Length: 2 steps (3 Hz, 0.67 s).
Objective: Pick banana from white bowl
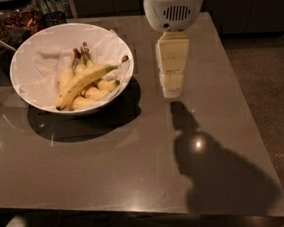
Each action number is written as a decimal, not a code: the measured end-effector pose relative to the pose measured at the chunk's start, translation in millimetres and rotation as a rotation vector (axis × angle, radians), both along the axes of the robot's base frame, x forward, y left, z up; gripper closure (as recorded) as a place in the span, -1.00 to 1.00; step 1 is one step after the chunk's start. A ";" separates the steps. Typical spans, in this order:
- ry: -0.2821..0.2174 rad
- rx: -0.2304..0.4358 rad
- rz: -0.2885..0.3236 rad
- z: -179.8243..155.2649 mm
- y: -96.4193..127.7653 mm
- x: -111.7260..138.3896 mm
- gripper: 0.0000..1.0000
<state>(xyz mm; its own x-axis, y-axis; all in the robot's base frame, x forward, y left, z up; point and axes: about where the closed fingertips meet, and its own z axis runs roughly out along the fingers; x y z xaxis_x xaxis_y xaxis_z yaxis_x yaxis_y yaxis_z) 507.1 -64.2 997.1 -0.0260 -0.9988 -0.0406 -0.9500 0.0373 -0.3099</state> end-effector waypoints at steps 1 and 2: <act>-0.024 -0.032 0.075 8.3 47.7 22.1 -1.00; -0.046 -0.053 0.184 11.3 102.5 46.8 -1.00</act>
Offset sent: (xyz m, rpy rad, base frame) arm 0.0314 0.1193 0.0009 -0.2465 0.1383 0.2704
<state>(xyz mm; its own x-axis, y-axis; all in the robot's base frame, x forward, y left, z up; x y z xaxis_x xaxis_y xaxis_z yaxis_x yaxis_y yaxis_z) 554.0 38.3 1008.4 0.1581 -0.9873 0.0156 -0.9239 -0.1534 -0.3504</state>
